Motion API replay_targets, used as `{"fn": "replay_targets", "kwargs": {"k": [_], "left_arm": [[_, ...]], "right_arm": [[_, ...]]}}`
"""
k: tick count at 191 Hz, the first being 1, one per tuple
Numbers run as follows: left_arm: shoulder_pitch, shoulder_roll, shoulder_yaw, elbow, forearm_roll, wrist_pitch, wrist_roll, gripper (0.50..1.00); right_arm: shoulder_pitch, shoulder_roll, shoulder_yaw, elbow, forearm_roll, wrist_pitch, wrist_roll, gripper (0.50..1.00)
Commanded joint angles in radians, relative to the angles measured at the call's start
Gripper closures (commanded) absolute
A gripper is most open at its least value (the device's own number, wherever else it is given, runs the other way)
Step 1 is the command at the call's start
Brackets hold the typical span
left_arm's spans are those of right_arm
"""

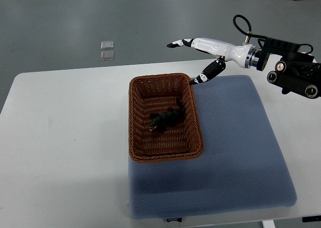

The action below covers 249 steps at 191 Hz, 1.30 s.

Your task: Place crocodile in brown basket with right hand

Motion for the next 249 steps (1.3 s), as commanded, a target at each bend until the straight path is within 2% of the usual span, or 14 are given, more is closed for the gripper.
{"fn": "replay_targets", "kwargs": {"k": [1, 24, 39, 48, 50, 75, 90, 104, 125, 150, 172, 249], "left_arm": [[0.0, 0.0, 0.0, 0.0, 0.0, 0.0, 0.0, 0.5], [0.0, 0.0, 0.0, 0.0, 0.0, 0.0, 0.0, 0.5], [0.0, 0.0, 0.0, 0.0, 0.0, 0.0, 0.0, 0.5], [0.0, 0.0, 0.0, 0.0, 0.0, 0.0, 0.0, 0.5], [0.0, 0.0, 0.0, 0.0, 0.0, 0.0, 0.0, 0.5], [0.0, 0.0, 0.0, 0.0, 0.0, 0.0, 0.0, 0.5], [0.0, 0.0, 0.0, 0.0, 0.0, 0.0, 0.0, 0.5], [0.0, 0.0, 0.0, 0.0, 0.0, 0.0, 0.0, 0.5], [0.0, 0.0, 0.0, 0.0, 0.0, 0.0, 0.0, 0.5], [0.0, 0.0, 0.0, 0.0, 0.0, 0.0, 0.0, 0.5], [0.0, 0.0, 0.0, 0.0, 0.0, 0.0, 0.0, 0.5], [0.0, 0.0, 0.0, 0.0, 0.0, 0.0, 0.0, 0.5]], "right_arm": [[-0.01, -0.019, 0.0, -0.006, 0.232, 0.099, 0.0, 0.57], [-0.027, -0.027, -0.001, -0.026, 0.525, 0.214, 0.0, 0.57], [-0.035, -0.027, 0.0, -0.064, 0.718, 0.258, -0.003, 0.57], [-0.039, -0.027, -0.001, -0.093, 0.847, 0.275, -0.075, 0.568], [-0.039, -0.027, -0.001, -0.093, 0.847, 0.275, -0.075, 0.568], [-0.047, -0.027, 0.0, -0.122, 1.14, 0.292, -0.293, 0.568], [-0.055, -0.027, 0.0, -0.125, 1.279, 0.297, -0.39, 0.57], [-0.065, -0.028, 0.0, -0.125, 1.388, 0.297, -0.468, 0.57], [-0.079, -0.033, -0.001, -0.125, 1.471, 0.326, -0.54, 0.568], [-0.098, -0.033, -0.001, -0.127, 1.478, 0.401, -0.554, 0.57], [-0.116, -0.033, -0.003, -0.141, 1.481, 0.424, -0.554, 0.568], [-0.142, -0.031, -0.004, -0.184, 1.401, 0.407, -0.542, 0.568]]}}
